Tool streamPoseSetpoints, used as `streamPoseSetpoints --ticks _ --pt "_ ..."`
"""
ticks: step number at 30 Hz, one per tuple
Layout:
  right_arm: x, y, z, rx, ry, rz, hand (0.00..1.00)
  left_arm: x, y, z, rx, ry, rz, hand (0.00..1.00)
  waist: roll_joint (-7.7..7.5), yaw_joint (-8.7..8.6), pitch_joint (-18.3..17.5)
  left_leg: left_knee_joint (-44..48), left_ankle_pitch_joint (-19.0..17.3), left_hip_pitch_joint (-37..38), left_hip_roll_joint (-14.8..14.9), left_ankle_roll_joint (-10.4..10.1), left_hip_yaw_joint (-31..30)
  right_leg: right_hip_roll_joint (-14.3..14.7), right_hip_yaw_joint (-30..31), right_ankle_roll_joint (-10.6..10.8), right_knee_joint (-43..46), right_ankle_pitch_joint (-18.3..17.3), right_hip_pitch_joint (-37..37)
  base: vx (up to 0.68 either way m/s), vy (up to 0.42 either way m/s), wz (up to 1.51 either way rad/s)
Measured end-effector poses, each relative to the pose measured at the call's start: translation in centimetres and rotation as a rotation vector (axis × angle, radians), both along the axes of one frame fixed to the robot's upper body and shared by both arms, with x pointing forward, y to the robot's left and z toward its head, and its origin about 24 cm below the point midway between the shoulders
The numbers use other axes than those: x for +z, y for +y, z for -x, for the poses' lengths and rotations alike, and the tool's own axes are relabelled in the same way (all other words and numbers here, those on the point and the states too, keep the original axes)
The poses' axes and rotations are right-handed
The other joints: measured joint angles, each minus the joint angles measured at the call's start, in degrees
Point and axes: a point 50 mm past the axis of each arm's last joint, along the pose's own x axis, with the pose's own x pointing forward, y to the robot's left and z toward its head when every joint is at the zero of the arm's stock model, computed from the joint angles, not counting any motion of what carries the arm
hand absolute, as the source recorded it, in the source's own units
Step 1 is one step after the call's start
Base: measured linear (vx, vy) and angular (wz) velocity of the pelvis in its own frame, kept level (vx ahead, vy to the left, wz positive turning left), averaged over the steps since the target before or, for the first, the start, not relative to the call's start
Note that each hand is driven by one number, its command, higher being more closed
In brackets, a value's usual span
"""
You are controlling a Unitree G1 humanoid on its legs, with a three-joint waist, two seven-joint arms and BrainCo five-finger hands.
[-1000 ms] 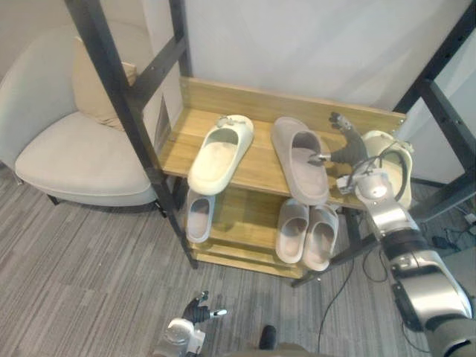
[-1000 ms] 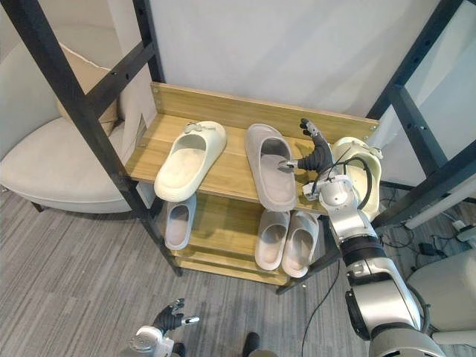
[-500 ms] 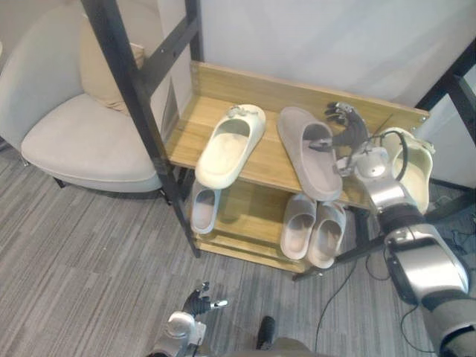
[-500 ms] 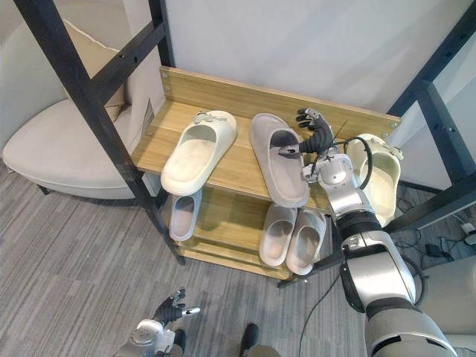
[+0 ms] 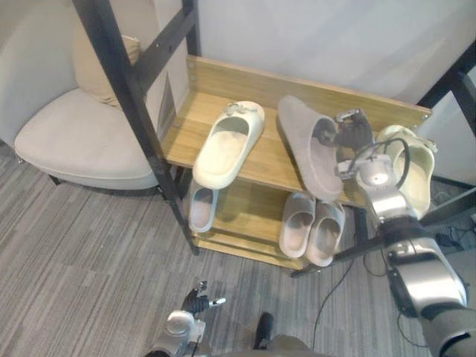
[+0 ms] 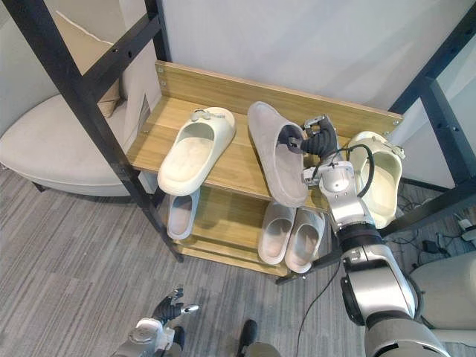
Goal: Organize the slippers on the shoe rack
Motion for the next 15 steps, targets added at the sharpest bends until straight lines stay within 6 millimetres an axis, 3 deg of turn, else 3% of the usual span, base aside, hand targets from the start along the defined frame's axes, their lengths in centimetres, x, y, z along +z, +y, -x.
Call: streamPoseSetpoints --ticks 10,15 --pt "-2.0 3.1 3.1 0.115 -0.054 -0.052 1.00 -0.1 -0.2 0.2 -0.002 0.009 0.003 0.00 0.06 -0.58 -0.39 0.53 -0.05 1.22 0.03 -0.02 0.83 -0.03 1.07 0.01 0.00 0.01 1.10 0.00 0.004 -0.05" --pt "-1.5 4.9 5.7 0.197 -0.149 -0.085 1.00 -0.4 0.0 1.0 0.017 0.029 0.002 0.00 0.58 -0.96 -2.36 1.04 -0.59 2.09 0.15 -0.04 1.40 0.06 1.56 0.05 0.00 0.01 2.14 -0.04 0.010 -0.05"
